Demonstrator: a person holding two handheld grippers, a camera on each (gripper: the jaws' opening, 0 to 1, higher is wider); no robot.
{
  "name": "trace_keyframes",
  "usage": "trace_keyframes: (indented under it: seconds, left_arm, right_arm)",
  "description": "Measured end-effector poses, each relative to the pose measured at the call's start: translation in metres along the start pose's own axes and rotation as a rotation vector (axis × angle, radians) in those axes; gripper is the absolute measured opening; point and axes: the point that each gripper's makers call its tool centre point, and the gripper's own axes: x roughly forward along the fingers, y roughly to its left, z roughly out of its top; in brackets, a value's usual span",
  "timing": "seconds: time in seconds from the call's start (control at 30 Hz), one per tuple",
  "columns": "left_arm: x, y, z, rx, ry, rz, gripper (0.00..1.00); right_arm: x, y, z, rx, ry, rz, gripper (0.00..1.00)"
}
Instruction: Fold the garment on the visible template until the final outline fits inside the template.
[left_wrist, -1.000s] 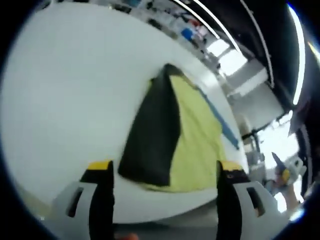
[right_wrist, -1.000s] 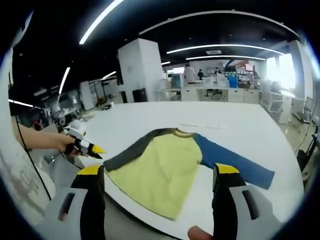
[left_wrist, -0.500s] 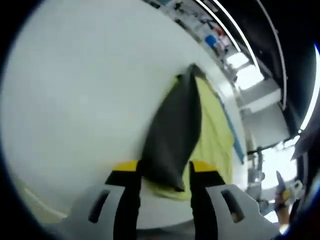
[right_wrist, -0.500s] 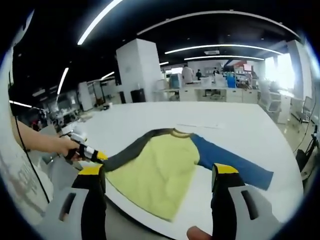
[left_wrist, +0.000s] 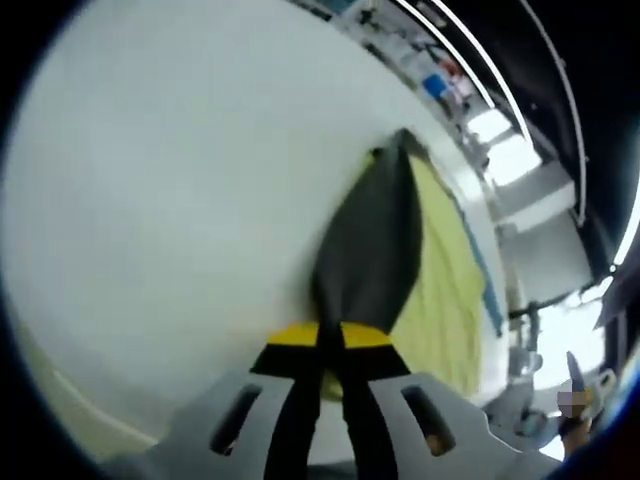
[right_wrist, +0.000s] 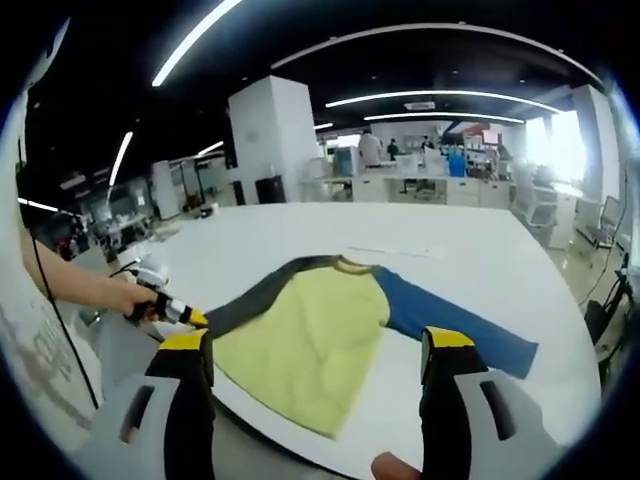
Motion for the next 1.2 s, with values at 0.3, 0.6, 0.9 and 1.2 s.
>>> trace_keyframes:
  seconds: [0.3, 0.6, 0.9, 1.2]
  left_arm:
    - [-0.016, -0.012, 0.025, 0.138, -0.063, -0.003, 0.00]
    - [-0.029, -0.032, 0.034, 0.172, -0.084, -0.043, 0.00]
    - [-0.036, -0.038, 0.039, 0.266, -0.152, -0.032, 0.01]
    - [-0.042, -0.032, 0.043, 0.124, -0.219, -0.037, 0.00]
  right_arm:
    - [0.003, 0.005, -0.003, -0.007, 0.010, 0.010, 0.85]
    - [0.003, 0.004, -0.002, -0.004, 0.001, 0.008, 0.85]
    - [0.002, 0.005, -0.005, 0.002, 0.006, 0.011, 0.85]
    - [0.003, 0.005, -0.008, 0.011, 0.005, 0.010, 0.84]
